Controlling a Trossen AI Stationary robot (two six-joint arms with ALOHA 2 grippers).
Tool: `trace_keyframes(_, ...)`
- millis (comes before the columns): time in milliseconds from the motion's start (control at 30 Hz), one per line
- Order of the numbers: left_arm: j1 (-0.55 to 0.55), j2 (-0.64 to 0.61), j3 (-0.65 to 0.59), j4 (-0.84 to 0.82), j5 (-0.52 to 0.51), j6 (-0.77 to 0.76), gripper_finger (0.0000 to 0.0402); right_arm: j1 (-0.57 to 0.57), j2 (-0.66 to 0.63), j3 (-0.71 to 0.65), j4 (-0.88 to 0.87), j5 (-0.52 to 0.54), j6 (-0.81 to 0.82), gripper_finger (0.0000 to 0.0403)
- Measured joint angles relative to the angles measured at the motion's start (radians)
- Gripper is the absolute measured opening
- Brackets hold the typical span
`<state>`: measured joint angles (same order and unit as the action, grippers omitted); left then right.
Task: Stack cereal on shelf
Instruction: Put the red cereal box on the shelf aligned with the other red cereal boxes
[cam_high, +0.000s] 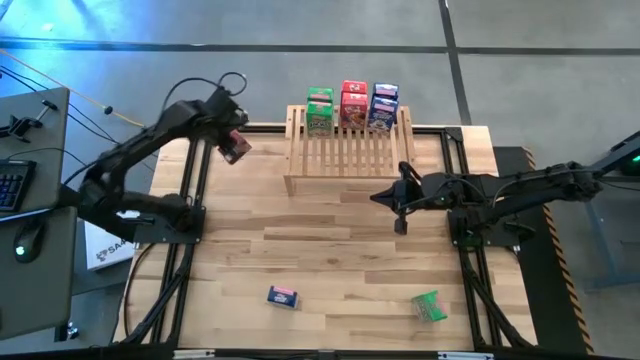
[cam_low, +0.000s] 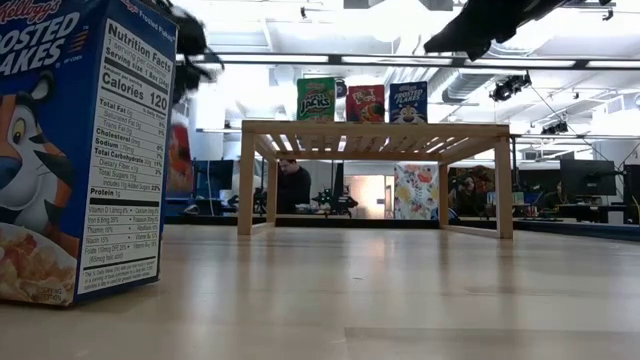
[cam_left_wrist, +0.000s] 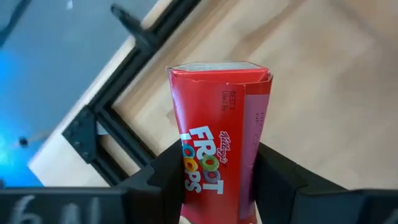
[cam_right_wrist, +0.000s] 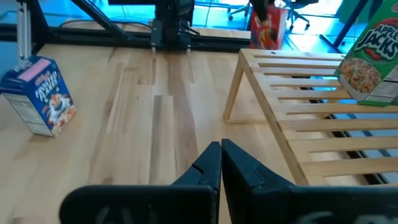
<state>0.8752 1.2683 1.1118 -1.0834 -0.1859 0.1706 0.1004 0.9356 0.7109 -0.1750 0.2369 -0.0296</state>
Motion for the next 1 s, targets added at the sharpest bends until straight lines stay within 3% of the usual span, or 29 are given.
trace_keyframes(233, -0.211, -0.230, 0.000, -0.091, 0.119, -0.033, 0.0139, 0.019, 0.000, 0.000, 0.008, 0.003, 0.050, 0.0000)
trace_keyframes(433, -0.470, -0.309, 0.009, -0.064, 0.159, -0.127, 0.0139, 0.050, 0.000, 0.000, 0.033, 0.006, 0.057, 0.0000)
trace_keyframes(733, -0.824, -0.212, 0.122, 0.102, 0.158, -0.169, 0.0138, 0.129, 0.000, 0.000, 0.068, 0.052, 0.050, 0.0000)
trace_keyframes(1000, -0.959, -0.024, 0.148, 0.173, 0.187, -0.169, 0.0138, 0.172, 0.000, -0.058, 0.183, 0.052, 0.015, 0.0000)
